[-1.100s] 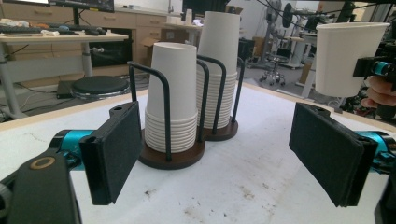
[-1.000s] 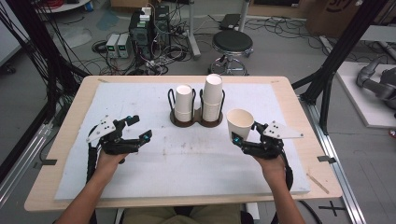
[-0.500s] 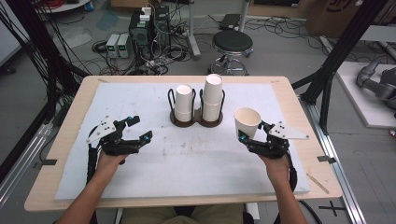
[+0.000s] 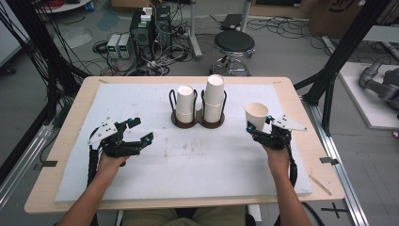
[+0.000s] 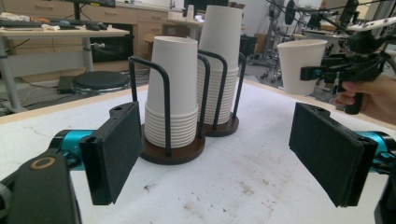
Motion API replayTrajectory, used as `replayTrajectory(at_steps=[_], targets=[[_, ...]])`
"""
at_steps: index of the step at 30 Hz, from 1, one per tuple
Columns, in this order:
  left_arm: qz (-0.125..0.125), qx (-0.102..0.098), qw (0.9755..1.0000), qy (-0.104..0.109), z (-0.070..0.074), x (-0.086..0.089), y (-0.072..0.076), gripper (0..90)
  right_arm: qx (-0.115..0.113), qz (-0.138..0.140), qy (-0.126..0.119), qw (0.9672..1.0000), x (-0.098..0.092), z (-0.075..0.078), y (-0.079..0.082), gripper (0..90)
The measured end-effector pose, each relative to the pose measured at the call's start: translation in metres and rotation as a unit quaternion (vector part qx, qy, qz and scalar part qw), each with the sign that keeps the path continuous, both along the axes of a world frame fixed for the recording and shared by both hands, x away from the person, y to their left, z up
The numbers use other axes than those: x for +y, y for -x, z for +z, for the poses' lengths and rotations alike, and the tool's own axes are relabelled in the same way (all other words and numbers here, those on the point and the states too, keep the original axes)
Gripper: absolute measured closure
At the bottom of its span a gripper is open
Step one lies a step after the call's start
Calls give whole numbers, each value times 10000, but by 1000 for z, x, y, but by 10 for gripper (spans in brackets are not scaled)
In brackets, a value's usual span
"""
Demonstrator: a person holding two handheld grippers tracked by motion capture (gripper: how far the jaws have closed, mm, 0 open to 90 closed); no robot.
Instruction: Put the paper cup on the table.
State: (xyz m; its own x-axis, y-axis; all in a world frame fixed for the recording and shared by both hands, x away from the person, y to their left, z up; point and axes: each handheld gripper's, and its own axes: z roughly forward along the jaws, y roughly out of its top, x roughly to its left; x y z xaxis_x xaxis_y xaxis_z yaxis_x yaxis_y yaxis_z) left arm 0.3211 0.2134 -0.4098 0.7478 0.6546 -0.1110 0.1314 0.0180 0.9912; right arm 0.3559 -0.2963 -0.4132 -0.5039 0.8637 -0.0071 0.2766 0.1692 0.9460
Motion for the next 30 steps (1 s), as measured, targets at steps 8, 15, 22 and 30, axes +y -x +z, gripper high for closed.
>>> replayTrajectory(at_steps=[8, 15, 22, 30], targets=[[15, 21, 10000, -26, -1, 0, 0, 174, 424, -325, 47, 9986, 0, -17, -21, 332], [1, 36, 10000, -65, -2, -1, 0, 175, 820, -364, 182, 9958, 1, -28, -29, 330], [7, 39, 10000, -61, -1, -1, 0, 175, 1026, -409, 154, 9938, -6, -35, -27, 325], [14, 52, 10000, -76, -2, -1, 0, 176, 1134, -272, 397, 9924, -13, -35, -16, 318]])
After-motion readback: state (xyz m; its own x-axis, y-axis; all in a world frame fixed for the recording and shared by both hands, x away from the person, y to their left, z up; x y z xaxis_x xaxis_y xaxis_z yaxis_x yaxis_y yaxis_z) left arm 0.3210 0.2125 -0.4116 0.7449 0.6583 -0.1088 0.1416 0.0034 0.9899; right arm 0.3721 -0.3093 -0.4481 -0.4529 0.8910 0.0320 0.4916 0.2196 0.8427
